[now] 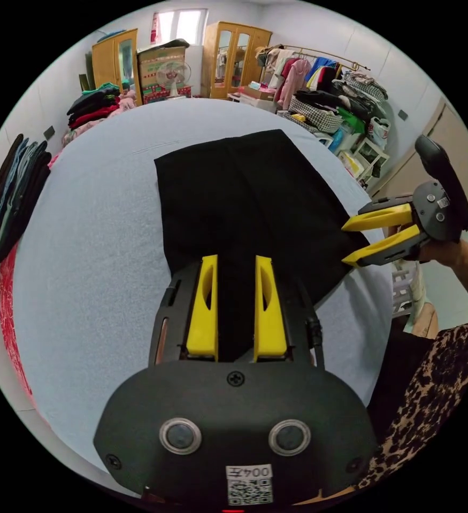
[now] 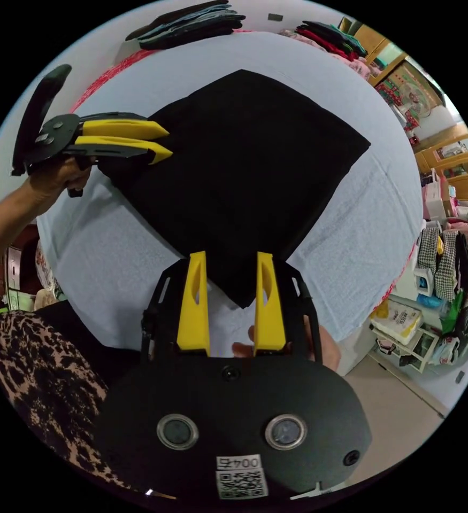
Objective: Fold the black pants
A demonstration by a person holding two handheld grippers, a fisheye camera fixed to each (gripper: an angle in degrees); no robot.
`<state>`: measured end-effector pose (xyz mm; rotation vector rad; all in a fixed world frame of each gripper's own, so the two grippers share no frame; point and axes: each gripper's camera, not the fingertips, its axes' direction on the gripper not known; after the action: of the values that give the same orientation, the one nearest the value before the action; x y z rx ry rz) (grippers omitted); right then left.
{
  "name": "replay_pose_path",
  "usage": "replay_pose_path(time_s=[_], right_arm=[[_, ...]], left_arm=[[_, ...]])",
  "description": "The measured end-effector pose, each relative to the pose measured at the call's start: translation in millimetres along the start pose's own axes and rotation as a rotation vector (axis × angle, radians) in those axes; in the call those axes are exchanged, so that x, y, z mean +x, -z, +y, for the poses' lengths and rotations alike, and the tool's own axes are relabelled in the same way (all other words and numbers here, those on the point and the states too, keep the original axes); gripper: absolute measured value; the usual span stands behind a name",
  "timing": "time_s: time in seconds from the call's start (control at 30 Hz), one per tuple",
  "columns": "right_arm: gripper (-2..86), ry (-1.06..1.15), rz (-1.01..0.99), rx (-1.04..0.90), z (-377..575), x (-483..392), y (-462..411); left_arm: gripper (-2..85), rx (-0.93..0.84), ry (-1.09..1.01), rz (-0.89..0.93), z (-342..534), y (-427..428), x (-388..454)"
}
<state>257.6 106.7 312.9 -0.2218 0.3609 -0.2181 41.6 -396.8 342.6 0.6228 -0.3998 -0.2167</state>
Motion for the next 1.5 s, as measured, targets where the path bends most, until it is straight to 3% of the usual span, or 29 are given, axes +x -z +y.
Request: replay_pose_path(time_s=[0.23, 0.33, 0.5, 0.6, 0.77, 1.0, 1.13, 1.27, 1.43, 1.5], right_arm=[[13.5, -0.017, -0.037, 0.08, 14.6, 14.7, 0.9], [14.7, -0.027, -0.156, 0.115, 22.7, 36.0, 5.4], [20.5, -0.164, -0.321, 0.266, 33.0, 118.7, 22.7], [22.3, -0.271, -0.399, 0.396, 32.8, 175.0, 26.7], [22.7, -0.335, -0.528, 0.36, 9.9, 250.6, 7.2], [13.6, -0.321, -0.804, 0.342, -13.3, 320.1, -30.0], [6.7, -0.324, -0.731, 0.302, -16.3, 334.8, -39.2], [4.8, -0.279, -0.655, 0.279, -7.9, 350.4, -51.1], [5.9, -0.281, -0.68, 0.287, 8.5, 366.9, -58.3], [11.2, -0.325, -0.668, 0.276, 25.5, 377.2, -55.9]], left_arm=[[10.4, -0.003, 0.019, 0.02, 9.0, -5.5, 9.7], [11.2, -0.007, 0.013, 0.021, 11.9, -6.0, 14.5], [12.8, -0.018, 0.03, 0.038, 12.6, 1.9, 17.5], [14.4, 0.072, 0.081, 0.092, 3.0, 22.6, 9.0], [16.6, 0.135, 0.154, 0.078, -35.4, 26.6, -26.3], [13.4, 0.129, 0.242, 0.068, -87.2, -1.4, -80.7], [9.3, 0.043, 0.192, -0.021, -100.1, -20.3, -87.2], [8.6, 0.077, 0.235, 0.036, -92.4, -20.8, -109.3], [8.7, 0.119, 0.294, 0.095, -76.2, -9.7, -141.8], [9.3, 0.119, 0.33, 0.118, -72.0, -1.9, -156.5]])
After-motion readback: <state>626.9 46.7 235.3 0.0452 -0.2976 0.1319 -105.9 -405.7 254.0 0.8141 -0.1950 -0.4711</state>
